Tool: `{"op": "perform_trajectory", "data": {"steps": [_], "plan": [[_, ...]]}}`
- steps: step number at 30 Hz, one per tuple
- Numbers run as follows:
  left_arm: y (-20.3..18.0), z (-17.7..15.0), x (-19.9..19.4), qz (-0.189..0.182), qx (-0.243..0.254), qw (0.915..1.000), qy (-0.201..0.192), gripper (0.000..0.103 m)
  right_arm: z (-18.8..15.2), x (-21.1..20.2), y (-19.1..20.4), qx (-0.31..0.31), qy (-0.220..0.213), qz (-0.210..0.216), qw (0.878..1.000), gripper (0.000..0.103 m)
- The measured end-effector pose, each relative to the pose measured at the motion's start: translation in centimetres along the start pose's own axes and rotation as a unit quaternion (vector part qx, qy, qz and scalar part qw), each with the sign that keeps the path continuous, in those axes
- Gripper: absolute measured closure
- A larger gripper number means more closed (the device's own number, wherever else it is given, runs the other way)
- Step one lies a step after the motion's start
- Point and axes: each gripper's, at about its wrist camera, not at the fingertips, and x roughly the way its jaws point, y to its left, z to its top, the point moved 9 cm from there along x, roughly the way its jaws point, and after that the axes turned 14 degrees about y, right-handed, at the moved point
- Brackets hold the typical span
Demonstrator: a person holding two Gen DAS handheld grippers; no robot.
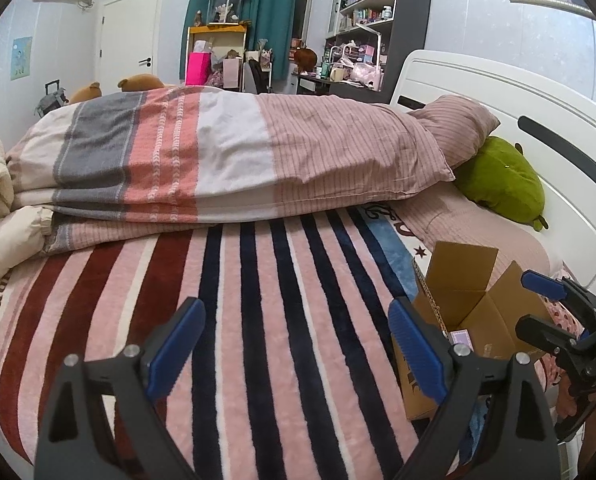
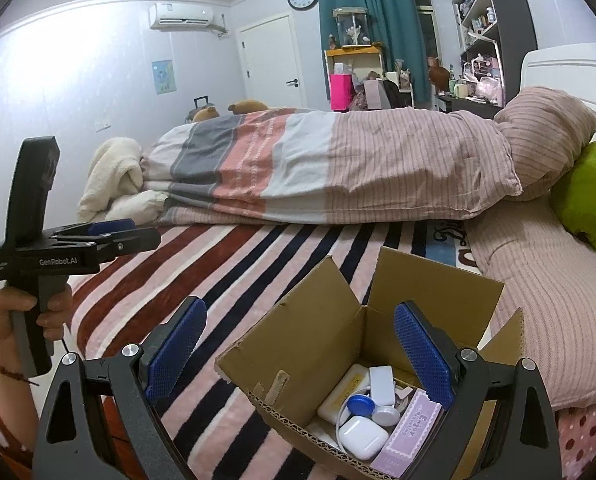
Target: Organize rigid objects
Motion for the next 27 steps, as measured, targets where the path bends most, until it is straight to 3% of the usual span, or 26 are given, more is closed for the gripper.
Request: {"op": "perform_trajectory", "data": {"steps": [27], "plan": [[0.8,-0.11,-0.34,0.01,-0.009,0.9999,-0.008,0.011,-0.16,0.34,0.46,0.014,0.0,0.002,1.0,0.008]]}}
